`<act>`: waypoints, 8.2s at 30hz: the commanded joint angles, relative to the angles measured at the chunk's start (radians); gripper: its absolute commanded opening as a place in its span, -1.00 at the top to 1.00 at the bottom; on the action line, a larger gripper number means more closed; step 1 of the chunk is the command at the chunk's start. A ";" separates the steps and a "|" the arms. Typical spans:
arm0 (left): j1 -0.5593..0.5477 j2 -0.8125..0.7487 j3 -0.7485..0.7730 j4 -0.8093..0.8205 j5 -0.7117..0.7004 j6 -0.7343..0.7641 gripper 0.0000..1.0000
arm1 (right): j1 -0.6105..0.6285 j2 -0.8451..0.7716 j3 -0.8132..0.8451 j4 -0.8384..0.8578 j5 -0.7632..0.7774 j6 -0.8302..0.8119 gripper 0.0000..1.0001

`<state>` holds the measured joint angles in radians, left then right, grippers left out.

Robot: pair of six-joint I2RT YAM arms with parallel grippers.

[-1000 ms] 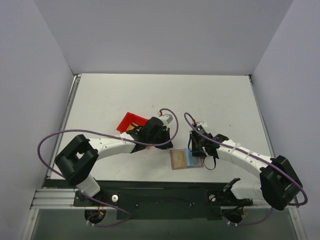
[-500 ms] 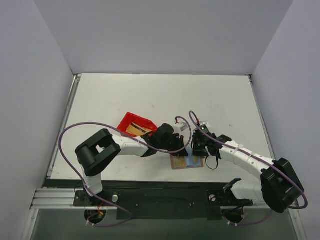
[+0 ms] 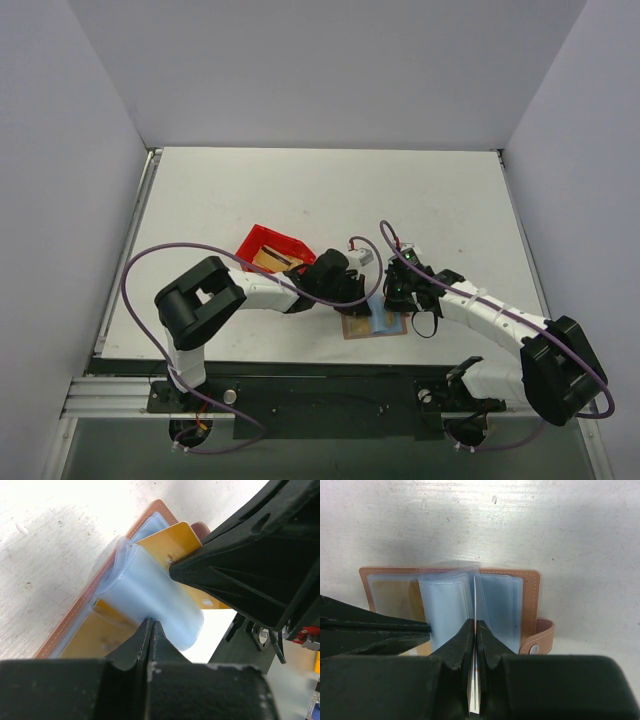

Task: Put the credit cards into the card holder
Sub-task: Insert the credit card into the card holder.

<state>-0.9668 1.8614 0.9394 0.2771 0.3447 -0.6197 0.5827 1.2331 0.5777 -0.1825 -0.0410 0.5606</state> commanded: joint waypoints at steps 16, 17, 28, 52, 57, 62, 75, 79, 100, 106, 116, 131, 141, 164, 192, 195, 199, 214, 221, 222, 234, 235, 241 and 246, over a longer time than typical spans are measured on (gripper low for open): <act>0.034 -0.114 -0.053 -0.059 -0.067 0.025 1.00 | -0.003 0.019 -0.019 -0.026 -0.003 0.010 1.00; 0.036 -0.126 -0.054 -0.053 -0.076 0.026 1.00 | -0.003 0.017 -0.021 -0.023 -0.003 0.010 1.00; 0.017 -0.096 0.015 0.089 0.054 0.024 1.00 | -0.003 0.023 -0.018 -0.023 -0.005 0.012 1.00; 0.013 -0.004 -0.004 0.013 0.030 0.066 1.00 | -0.007 0.014 -0.018 -0.029 -0.003 0.010 1.00; 0.013 0.007 -0.008 0.011 0.028 0.063 1.00 | -0.009 0.005 -0.019 -0.034 -0.002 0.010 1.00; 0.013 0.010 -0.014 0.010 0.028 0.064 1.00 | -0.009 -0.014 -0.015 -0.044 0.000 0.012 1.00; 0.011 0.035 -0.005 0.005 0.034 0.067 1.00 | -0.009 -0.092 0.025 -0.133 0.067 0.001 1.00; 0.011 0.038 -0.007 0.007 0.033 0.066 1.00 | -0.009 -0.109 0.040 -0.164 0.108 -0.005 1.00; 0.011 0.038 -0.007 0.005 0.037 0.063 1.00 | -0.023 -0.135 0.021 -0.098 -0.034 -0.025 1.00; 0.011 0.038 -0.008 0.007 0.036 0.061 1.00 | -0.024 -0.107 0.016 -0.092 -0.040 -0.027 1.00; 0.013 0.039 -0.001 0.007 0.040 0.061 1.00 | -0.023 -0.078 0.011 -0.071 -0.059 -0.030 1.00; 0.016 0.047 0.001 0.010 0.047 0.055 1.00 | -0.024 -0.109 -0.013 -0.015 -0.149 -0.048 1.00; 0.031 -0.007 -0.025 0.020 0.043 0.044 1.00 | -0.024 -0.127 -0.027 0.014 -0.148 -0.015 1.00; 0.074 -0.246 -0.076 -0.012 0.024 0.043 1.00 | -0.026 -0.132 -0.029 0.113 -0.302 -0.010 1.00; 0.063 -0.144 -0.057 0.013 0.043 0.032 1.00 | -0.024 -0.015 0.002 0.083 -0.201 -0.010 1.00; 0.051 -0.113 -0.071 0.008 0.025 0.020 1.00 | -0.029 -0.023 -0.002 0.080 -0.192 -0.008 1.00; 0.057 -0.088 -0.117 0.014 -0.003 -0.005 1.00 | -0.037 -0.032 -0.012 0.068 -0.171 -0.010 1.00; 0.069 -0.070 -0.171 -0.004 -0.029 -0.002 1.00 | -0.041 0.003 0.077 -0.071 -0.011 -0.102 1.00; 0.074 -0.088 -0.175 0.005 -0.036 0.005 1.00 | 0.011 -0.121 0.119 -0.066 0.099 -0.114 1.00; 0.074 -0.119 -0.183 0.013 -0.044 0.011 1.00 | 0.034 -0.142 0.125 -0.067 0.180 -0.123 1.00; 0.080 -0.231 -0.165 -0.055 -0.125 0.069 1.00 | 0.049 -0.250 0.091 -0.022 0.267 -0.097 1.00; 0.080 -0.228 -0.174 -0.049 -0.127 0.066 1.00 | 0.051 -0.259 0.077 0.003 0.244 -0.097 1.00; 0.080 -0.203 -0.215 0.000 -0.108 0.038 1.00 | 0.049 -0.239 0.031 0.051 0.132 -0.042 1.00; 0.080 -0.191 -0.220 0.007 -0.099 0.038 1.00 | 0.048 -0.166 -0.031 0.144 -0.047 -0.010 1.00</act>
<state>-0.8886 1.6588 0.7147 0.2398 0.2348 -0.5762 0.6346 1.0210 0.6014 -0.1303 0.0784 0.5087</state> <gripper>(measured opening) 0.022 0.002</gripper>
